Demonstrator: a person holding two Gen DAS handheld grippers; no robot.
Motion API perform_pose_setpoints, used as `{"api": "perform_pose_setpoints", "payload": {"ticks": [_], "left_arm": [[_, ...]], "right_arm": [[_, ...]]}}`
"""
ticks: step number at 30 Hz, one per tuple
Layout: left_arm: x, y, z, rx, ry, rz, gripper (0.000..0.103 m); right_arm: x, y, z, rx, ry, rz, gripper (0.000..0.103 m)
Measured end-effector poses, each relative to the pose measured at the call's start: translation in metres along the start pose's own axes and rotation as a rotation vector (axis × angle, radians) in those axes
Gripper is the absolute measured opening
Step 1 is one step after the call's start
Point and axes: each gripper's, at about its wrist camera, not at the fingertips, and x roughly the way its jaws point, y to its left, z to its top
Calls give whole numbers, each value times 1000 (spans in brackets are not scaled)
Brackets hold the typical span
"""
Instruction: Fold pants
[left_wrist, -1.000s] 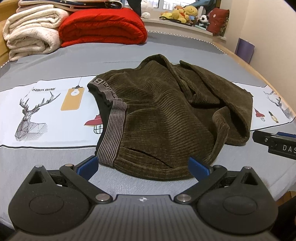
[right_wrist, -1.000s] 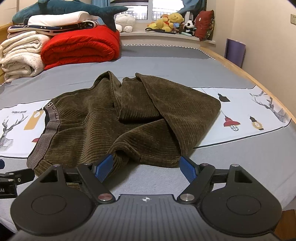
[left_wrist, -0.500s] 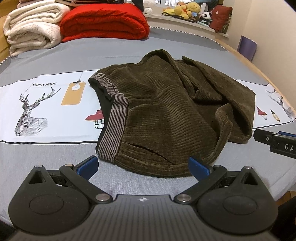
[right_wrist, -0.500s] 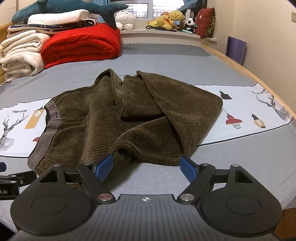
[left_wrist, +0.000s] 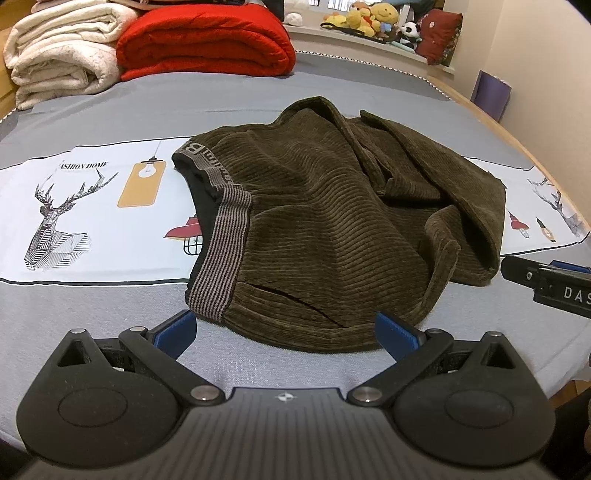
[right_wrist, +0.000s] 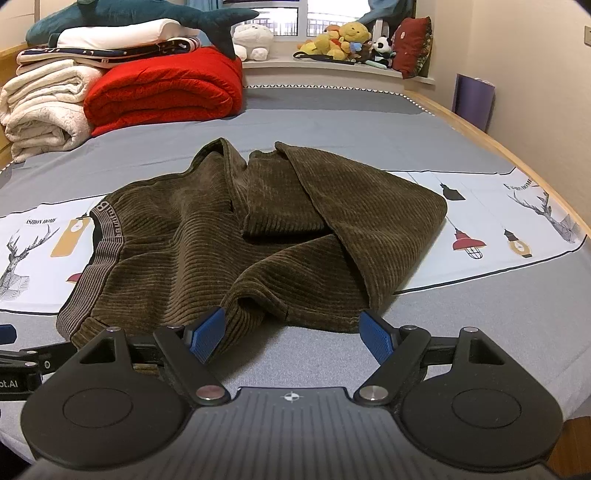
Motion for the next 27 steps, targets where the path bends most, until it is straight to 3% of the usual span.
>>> {"api": "perform_pose_setpoints", "payload": {"ticks": [27], "left_arm": [[0,-3,-2,-3,4,-6,103]], "right_arm": [[-1,1,0,-3,-1,0,81]]}}
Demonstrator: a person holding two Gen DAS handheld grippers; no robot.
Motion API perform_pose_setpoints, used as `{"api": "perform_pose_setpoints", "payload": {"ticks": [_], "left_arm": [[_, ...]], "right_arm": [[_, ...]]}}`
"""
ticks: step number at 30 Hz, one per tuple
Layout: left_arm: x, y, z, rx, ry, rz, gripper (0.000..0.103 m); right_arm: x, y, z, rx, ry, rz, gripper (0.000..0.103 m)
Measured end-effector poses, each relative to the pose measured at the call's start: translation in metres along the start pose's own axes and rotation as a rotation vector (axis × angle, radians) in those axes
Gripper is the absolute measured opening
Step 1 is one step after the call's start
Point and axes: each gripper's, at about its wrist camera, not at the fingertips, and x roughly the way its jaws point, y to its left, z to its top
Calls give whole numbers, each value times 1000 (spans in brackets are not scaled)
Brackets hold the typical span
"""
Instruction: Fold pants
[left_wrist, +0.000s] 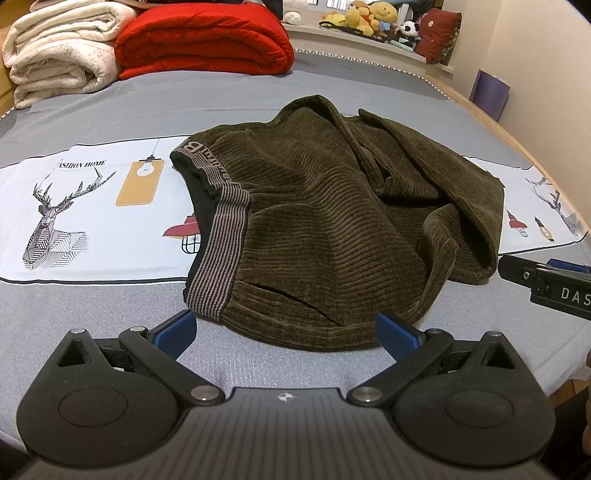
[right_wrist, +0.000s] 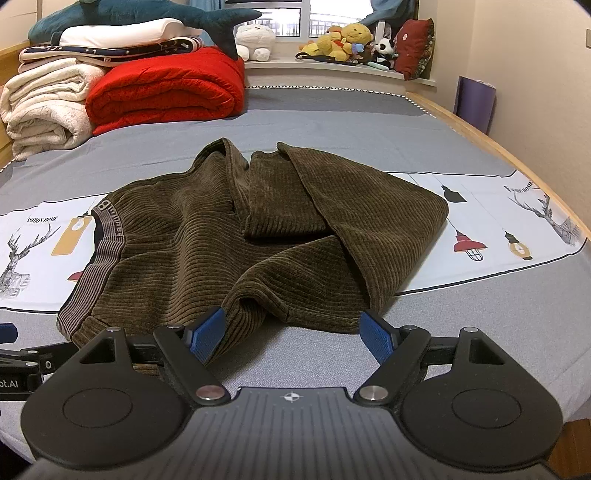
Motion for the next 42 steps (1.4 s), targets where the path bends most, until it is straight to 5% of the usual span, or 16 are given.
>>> {"api": "perform_pose_setpoints", "payload": {"ticks": [21,31,32,34,37,39,42], "left_arm": [[-2,0,1,-3,-4,-9,103],[-24,9,10,38,-67,-124,102],[-28,10,15,59,-78,-130,99],[-34,15,31,130,-104,-117,79],[-33,27,58,231,-141,-83,68],[-23,45,75,230,-166,-44,61],[5,77,84,171,-169,-55,35]], "right_arm": [[0,1,0,0,-2,-1,81],[-2,2,1,2,-9,4,81],[-2,2,1,6,-10,7,81],[-3,1,3,12,-11,20,81],[-6,2,5,9,-25,42,75],[-7,2,6,11,-30,53,68],[-9,3,7,7,-38,70,65]]}}
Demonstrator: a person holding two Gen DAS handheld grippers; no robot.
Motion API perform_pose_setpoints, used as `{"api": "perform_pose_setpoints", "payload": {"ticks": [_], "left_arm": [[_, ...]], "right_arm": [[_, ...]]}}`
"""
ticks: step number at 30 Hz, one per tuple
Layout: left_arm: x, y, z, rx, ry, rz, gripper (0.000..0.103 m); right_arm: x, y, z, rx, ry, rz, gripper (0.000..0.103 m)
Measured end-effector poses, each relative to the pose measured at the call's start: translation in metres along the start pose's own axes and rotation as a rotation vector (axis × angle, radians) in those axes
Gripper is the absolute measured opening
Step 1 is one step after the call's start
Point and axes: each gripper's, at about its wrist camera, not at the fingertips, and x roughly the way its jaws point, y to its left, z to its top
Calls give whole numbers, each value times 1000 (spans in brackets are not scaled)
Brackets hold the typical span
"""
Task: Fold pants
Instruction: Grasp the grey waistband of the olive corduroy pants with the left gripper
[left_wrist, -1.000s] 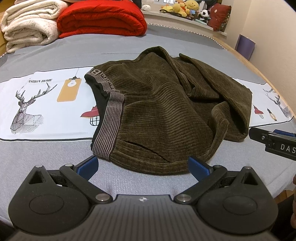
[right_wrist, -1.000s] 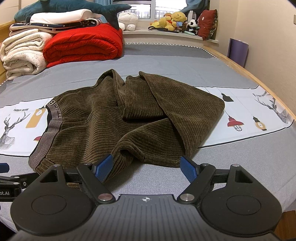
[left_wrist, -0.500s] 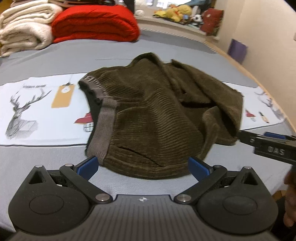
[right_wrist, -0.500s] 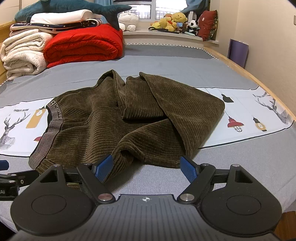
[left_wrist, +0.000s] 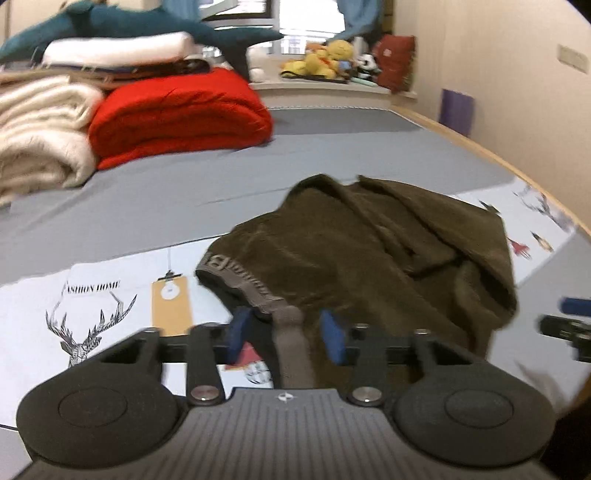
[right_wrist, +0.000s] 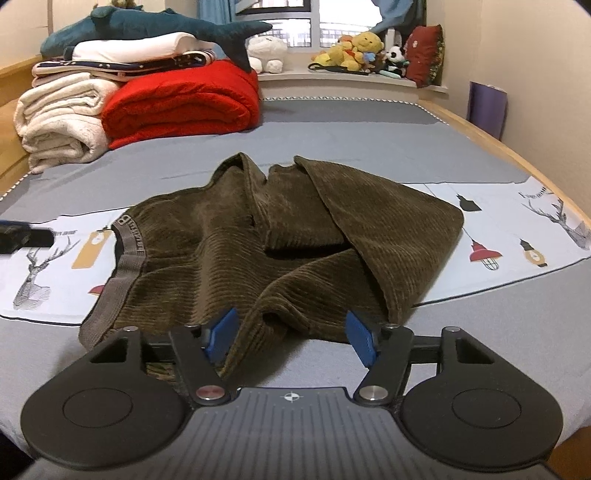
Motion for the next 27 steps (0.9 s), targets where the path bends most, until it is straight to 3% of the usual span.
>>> {"api": "perform_pose_setpoints", "payload": {"ticks": [1,2,3,4,6,8,10,12,15,17,19,22,24,27], "left_arm": [[11,10,-8,-23,-2,-6,26],[26,16,-16,-43,47,2,22],[43,21,-17,-79,153,31,12],[55,30,-18,-164,209,1,10],[67,41,-17,-270,234,-103,11],[79,42,-15,-299,253,-155,17],[92,44,-17,-330,292,-184,31],[109,48,-17,-361,330,-177,40],[129,48,-21,-375,375,-166,42],[145,48,-24,-390,413,-166,50],[161,45,-30,-400,454,-150,66],[166,30,-29,-343,406,-141,75],[166,16,-29,-269,377,-135,72],[164,2,-31,-137,351,-76,46]], "right_arm": [[0,1,1,-2,-3,5,64],[-1,1,1,-3,-4,9,64],[0,1,1,-2,-3,12,64],[0,1,1,1,0,16,64],[2,1,2,4,10,25,64],[5,3,3,4,20,43,64],[7,5,4,1,24,58,64],[11,7,5,-5,29,66,64],[18,8,8,-7,42,71,64],[22,7,8,-5,53,70,64],[26,6,9,-2,64,69,64],[29,4,7,-6,73,58,64],[30,1,6,-1,78,45,65],[30,-3,5,20,83,32,65]]}}
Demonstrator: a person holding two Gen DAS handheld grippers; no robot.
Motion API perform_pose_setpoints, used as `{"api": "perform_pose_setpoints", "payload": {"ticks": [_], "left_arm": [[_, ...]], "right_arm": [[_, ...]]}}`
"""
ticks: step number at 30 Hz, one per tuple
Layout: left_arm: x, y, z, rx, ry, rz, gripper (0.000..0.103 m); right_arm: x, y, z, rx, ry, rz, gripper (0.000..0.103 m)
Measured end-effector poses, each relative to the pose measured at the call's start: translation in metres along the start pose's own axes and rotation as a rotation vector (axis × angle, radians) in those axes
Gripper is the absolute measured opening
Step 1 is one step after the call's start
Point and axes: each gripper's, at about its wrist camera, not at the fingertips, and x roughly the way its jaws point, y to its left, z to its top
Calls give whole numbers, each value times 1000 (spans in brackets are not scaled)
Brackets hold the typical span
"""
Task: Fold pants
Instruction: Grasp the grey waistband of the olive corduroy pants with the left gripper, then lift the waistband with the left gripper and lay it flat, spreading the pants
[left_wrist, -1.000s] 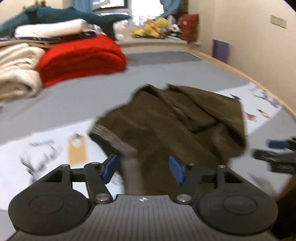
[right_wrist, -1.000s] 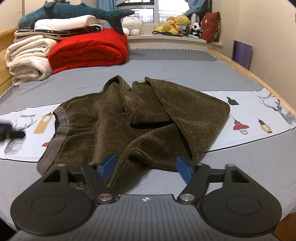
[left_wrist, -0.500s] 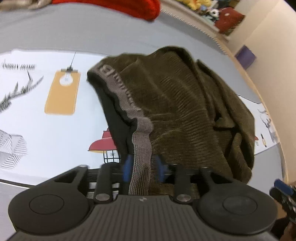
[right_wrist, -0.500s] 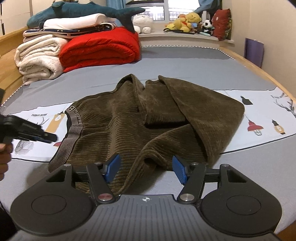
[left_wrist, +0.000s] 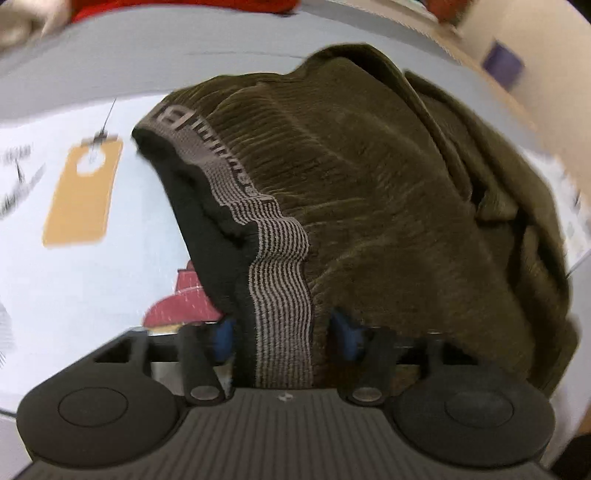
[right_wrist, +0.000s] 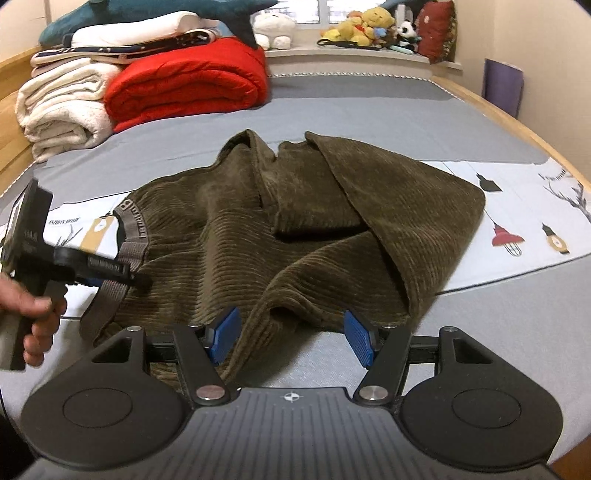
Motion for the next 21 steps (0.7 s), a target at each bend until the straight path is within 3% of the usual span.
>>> {"api": "perform_pose_setpoints", "payload": {"ticks": [1,3,7,10,16,20,21], "left_arm": [[-2,0,0,12,-2,2,36],[-10,5,3,-11,-8,-6,27],[-44,12,6,9,-120,46,21],[-70,30,1,11,-151,67,20],[-114,108,-24,-83,-172,219,20],[-129,167,-41,-193,-97,317,22],[-129,177,-46,-208,-62,336,28]], "right_arm": [[-1,-1,0,9,-1,-5,65],[-2,-3,-1,22,-4,-13,65],[-6,-3,-4,47,-9,-32,65],[-7,1,-5,40,-17,-42,65],[-10,13,-13,-10,-25,-58,65],[-11,20,-14,-40,-25,-61,65],[-11,22,-15,-46,-26,-62,65]]}}
